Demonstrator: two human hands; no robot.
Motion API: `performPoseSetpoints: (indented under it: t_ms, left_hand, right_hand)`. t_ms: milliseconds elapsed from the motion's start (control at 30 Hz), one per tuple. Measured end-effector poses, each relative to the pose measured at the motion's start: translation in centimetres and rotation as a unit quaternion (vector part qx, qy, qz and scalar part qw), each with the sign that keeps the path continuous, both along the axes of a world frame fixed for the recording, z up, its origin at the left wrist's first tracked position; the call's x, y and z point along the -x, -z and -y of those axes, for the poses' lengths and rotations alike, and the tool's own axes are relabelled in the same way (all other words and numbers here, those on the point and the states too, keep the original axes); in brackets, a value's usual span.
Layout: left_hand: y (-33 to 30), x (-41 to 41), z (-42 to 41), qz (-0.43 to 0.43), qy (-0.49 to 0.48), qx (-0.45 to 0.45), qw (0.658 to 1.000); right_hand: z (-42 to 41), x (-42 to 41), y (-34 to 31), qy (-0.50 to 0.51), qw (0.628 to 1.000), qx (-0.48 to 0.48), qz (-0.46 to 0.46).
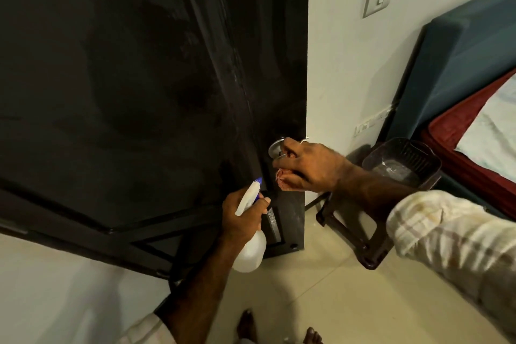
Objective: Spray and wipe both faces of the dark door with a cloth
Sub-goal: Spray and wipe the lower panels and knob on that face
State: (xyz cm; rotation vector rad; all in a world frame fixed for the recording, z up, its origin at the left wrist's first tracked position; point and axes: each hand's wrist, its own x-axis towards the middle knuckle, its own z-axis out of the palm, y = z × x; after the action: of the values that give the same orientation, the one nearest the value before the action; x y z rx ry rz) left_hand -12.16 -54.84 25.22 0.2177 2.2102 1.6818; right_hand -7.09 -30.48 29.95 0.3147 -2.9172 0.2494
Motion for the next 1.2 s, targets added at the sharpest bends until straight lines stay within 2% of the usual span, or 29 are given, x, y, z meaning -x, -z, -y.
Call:
performPoseSetpoints:
  t_ms: [67, 167, 267, 433, 567, 667, 833, 1200]
  left_hand:
    - [0.1, 0.1, -0.2, 0.003, 0.006, -0.008, 1.000]
    - [-0.2, 0.1, -0.4, 0.017, 0.000, -0.017, 1.000]
    - [-0.2, 0.1, -0.2, 0.020, 0.012, -0.008, 1.000]
    - [-0.8, 0.3, -0.1, 0.013, 0.014, -0.005, 1.000]
    - [-1.0, 0.1, 0.0, 0.000, 0.035, -0.017, 0.999]
    - [-1.3, -0.3, 0.2, 0.018, 0.025, -0.023, 0.999]
    - [-1.5, -0.9, 0.9, 0.025, 0.036, -0.032, 0.999]
    - [-1.3, -0.7, 1.9, 0.043, 0.024, -0.011, 0.999]
  right_hand:
    - [-0.3, 0.0, -0.2, -0.003, 0.999, 0.043, -0.005]
    - [0.3, -1.0, 0.9, 0.032, 0.981, 0.189, -0.033]
    - [0.9, -1.7, 1.7, 0.061, 0.968, 0.245, -0.010]
    - [0.8, -2.0, 0.6, 0.051, 0.988, 0.142, -0.021]
    - [1.5, -1.4, 0.4, 0.017, 0.993, 0.106, -0.048]
    - [1.4, -1.8, 0.0, 0.018, 0.992, 0.117, -0.038]
    - [-0.2, -2.6, 0.8, 0.037, 0.987, 0.155, 0.032]
    - [0.0, -2.5, 0.9, 0.029, 0.989, 0.142, 0.024]
